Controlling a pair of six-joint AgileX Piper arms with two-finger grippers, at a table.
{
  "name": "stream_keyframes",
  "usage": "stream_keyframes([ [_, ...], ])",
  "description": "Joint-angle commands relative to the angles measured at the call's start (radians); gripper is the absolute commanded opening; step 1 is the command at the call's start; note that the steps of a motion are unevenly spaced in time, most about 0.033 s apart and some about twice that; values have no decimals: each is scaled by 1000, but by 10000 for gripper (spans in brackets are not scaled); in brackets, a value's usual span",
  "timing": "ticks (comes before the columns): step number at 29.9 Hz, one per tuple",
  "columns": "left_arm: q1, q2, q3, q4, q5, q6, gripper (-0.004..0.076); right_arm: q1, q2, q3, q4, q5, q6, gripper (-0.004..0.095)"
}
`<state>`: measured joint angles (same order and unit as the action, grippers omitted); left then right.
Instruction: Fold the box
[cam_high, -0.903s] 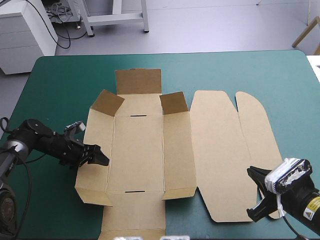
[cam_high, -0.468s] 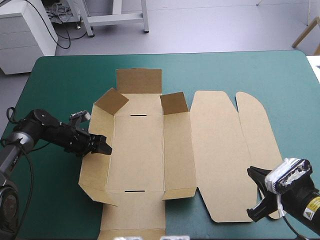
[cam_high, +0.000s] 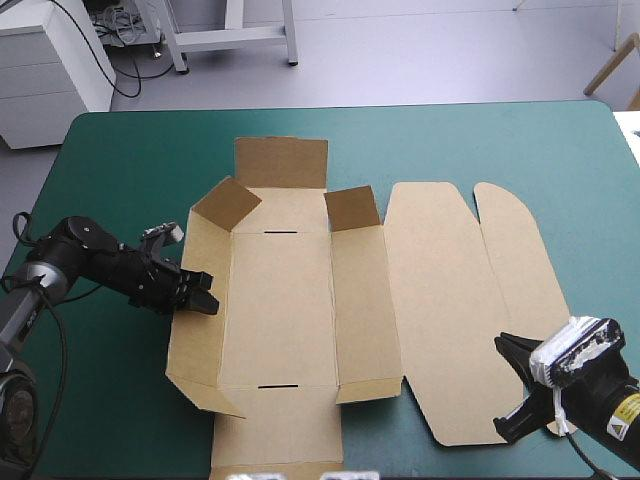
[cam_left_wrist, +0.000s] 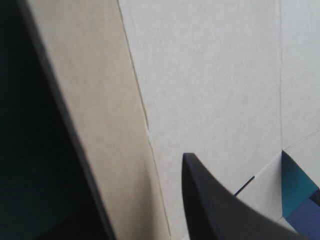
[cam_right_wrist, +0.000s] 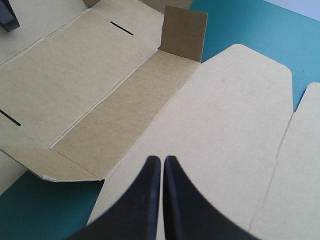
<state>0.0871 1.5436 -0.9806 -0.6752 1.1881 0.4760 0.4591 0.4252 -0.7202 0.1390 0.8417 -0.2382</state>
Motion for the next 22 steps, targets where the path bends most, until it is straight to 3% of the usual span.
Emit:
stream_keyframes([
  [1,-6,-32,-28,-11,40,-9,70,-7,6,-27,3,-65,-8,0],
  [3,-6,-32,-28,0,46,-9,-11,-7,6,-27,3,-65,-8,0],
  [12,-8,-32,-49,59,61,-7,-10,-7,6,-27,3,-65,-8,0],
  [15,-19,-32,-119,153,112,-4,-10,-7,6,-27,3,-66,-8,0],
  [22,-170,-15,-353,393,114,-11,-10,-7,11,-27,5,-71,14,-20],
])
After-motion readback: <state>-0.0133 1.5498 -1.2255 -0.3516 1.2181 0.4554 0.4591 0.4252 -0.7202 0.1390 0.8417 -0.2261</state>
